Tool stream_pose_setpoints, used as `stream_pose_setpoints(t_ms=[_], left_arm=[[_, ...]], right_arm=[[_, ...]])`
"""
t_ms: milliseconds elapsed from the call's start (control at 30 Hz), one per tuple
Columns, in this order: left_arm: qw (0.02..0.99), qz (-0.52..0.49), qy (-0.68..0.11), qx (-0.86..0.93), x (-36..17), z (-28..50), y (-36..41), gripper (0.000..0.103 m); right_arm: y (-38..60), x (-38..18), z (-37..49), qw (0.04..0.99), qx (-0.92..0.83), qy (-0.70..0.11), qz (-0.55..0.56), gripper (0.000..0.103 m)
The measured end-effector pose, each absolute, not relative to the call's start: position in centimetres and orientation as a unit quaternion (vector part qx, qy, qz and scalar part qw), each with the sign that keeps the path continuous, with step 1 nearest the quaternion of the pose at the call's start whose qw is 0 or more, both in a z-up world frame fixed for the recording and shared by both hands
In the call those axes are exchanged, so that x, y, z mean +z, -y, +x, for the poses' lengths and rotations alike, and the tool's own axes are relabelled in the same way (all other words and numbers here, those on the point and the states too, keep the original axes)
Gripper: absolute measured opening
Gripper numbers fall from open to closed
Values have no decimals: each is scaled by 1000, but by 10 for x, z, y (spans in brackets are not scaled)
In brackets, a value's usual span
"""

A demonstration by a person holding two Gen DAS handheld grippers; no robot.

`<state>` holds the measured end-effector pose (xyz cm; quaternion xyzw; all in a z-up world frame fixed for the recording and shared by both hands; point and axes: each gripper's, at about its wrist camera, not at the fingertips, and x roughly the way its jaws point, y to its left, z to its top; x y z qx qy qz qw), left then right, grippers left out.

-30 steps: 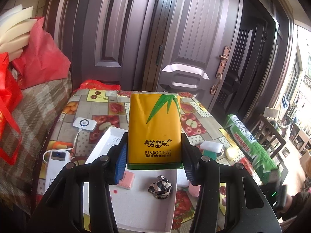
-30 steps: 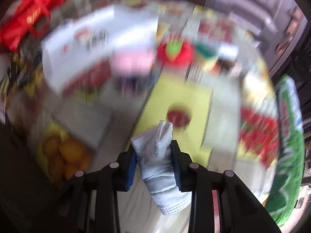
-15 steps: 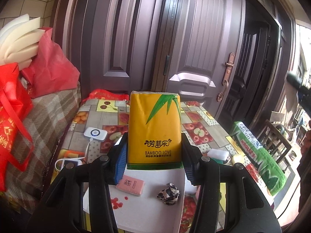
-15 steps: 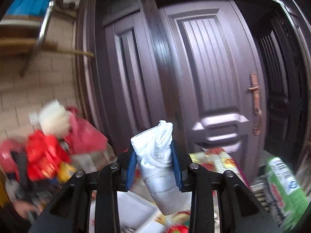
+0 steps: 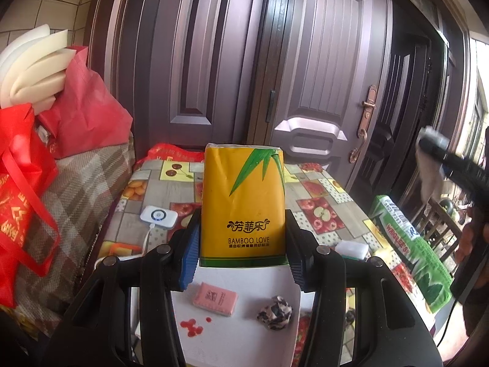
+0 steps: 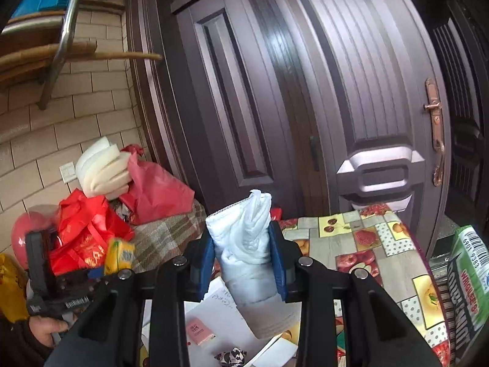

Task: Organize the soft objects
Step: 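Carry the yellow tissue pack and white sock over to the white box, then open the left tool over the box while the right tool releases the sock inside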

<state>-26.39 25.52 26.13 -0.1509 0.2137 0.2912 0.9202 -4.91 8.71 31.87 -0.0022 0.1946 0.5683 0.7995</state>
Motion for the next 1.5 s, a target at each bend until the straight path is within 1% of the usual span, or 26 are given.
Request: stream_pose_setpoints(t_ms=[100, 233, 333, 433, 667, 767, 800, 833, 867, 900, 933, 967, 1067, 1167, 1500], left_arm=[[916, -150, -228, 295, 251, -252, -263, 49], [898, -168, -279, 297, 213, -232, -278, 49], [888, -181, -301, 296, 190, -223, -284, 49], [881, -191, -317, 296, 172, -213, -293, 49], [861, -224, -360, 281, 130, -188, -311, 49], [850, -238, -375, 282, 110, -182, -316, 52], [847, -241, -376, 287, 106, -181, -318, 58], [844, -242, -376, 295, 102, -182, -322, 75], [842, -240, -375, 305, 99, -183, -323, 84], [836, -231, -376, 327, 97, -185, -325, 96], [830, -224, -377, 344, 96, -188, -327, 99], [825, -222, -377, 358, 95, -192, -332, 100], [814, -237, -368, 382, 92, -206, -344, 101], [810, -239, -367, 389, 91, -212, -345, 101], [825, -228, -358, 373, 110, -217, -319, 101]], right_arm=[[-107, 297, -50, 787, 575, -222, -24, 33], [-139, 252, -49, 771, 570, -273, -75, 33], [-157, 211, -43, 748, 564, -335, -98, 33], [-173, 185, -38, 728, 560, -381, -105, 33], [-214, 148, -47, 696, 566, -420, -135, 35], [-228, 129, -53, 681, 571, -432, -150, 36], [-230, 125, -55, 680, 571, -434, -153, 37], [-233, 121, -55, 678, 571, -436, -156, 39], [-235, 117, -56, 676, 572, -437, -159, 52], [-236, 114, -58, 674, 574, -436, -162, 64], [-237, 112, -60, 673, 576, -432, -168, 93], [-237, 111, -61, 674, 578, -427, -172, 103], [-233, 113, -66, 682, 582, -405, -182, 103], [-230, 114, -69, 679, 584, -407, -181, 103], [-205, 138, -81, 683, 591, -396, -162, 103]])
